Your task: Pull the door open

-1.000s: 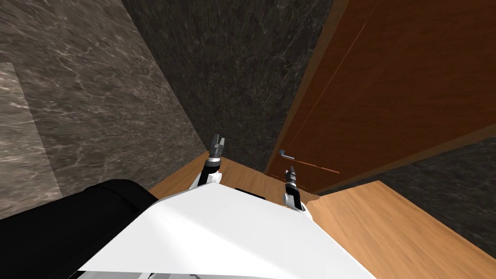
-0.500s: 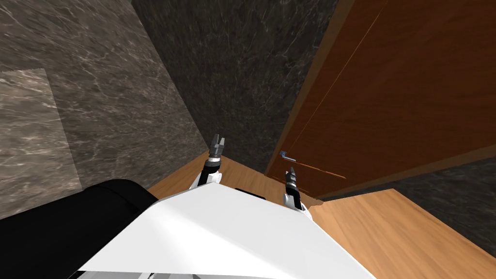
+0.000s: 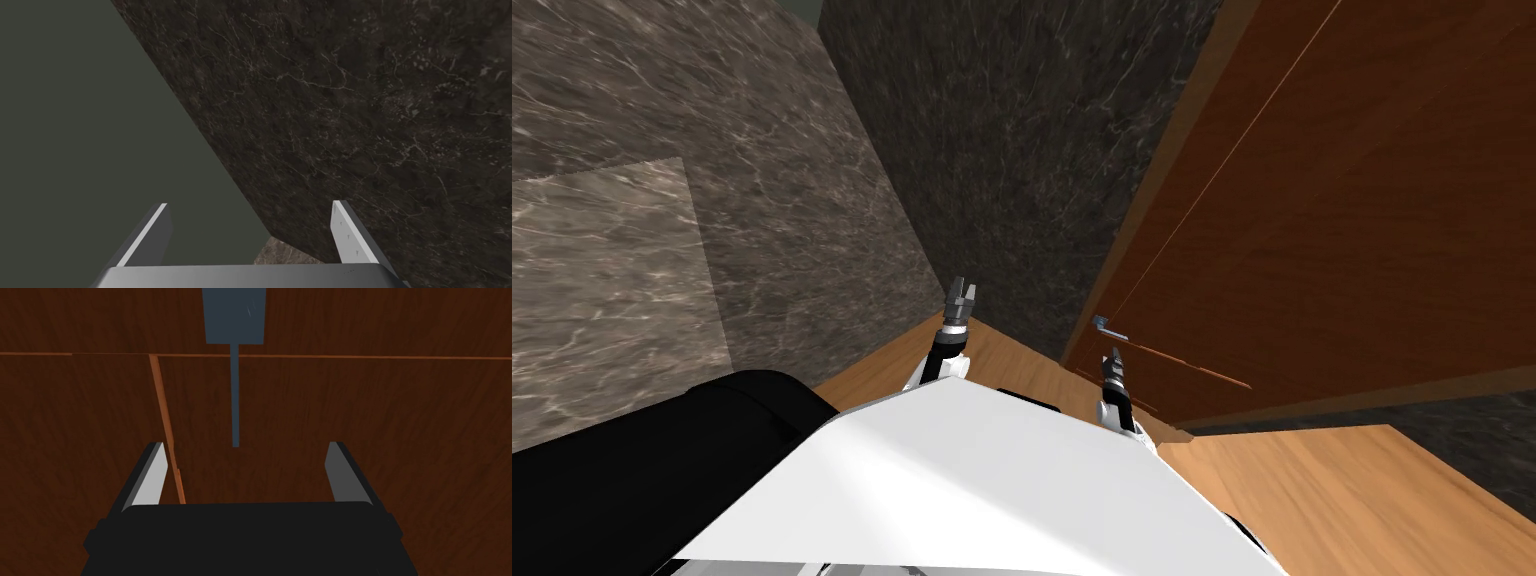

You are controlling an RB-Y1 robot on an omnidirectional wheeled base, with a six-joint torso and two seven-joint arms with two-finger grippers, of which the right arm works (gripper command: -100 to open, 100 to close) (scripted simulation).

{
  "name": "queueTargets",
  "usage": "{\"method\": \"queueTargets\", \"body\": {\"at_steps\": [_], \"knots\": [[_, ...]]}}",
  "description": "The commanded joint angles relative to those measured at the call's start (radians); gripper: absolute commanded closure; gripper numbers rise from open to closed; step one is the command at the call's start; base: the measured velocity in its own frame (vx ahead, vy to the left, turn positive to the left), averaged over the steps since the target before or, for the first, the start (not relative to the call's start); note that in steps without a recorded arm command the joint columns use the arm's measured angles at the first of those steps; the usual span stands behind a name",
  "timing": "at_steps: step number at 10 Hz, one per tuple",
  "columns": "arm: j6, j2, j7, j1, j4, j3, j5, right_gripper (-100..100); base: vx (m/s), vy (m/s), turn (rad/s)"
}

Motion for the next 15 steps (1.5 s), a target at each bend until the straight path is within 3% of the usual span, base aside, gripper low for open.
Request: {"method": "queueTargets", "body": {"at_steps": [1,2,11,12,13,15], "knots": [[-0.007,-0.002,-0.001,-0.012,0.029,-0.003,-0.002,-100,0.017,-0.045,0.098],[-0.008,-0.002,-0.001,-0.010,0.025,-0.002,-0.001,-100,0.010,-0.022,0.019],[-0.046,-0.074,-0.066,0.042,0.050,-0.030,-0.027,-100,0.174,-0.025,0.083],[-0.055,-0.074,-0.066,0.027,0.075,-0.027,-0.025,-100,0.077,-0.028,0.021],[-0.055,-0.074,-0.066,0.027,0.075,-0.027,-0.025,100,-0.013,0.003,-0.016],[-0.055,-0.074,-0.066,0.027,0.075,-0.027,-0.025,100,-0.028,0.008,-0.009]]}}
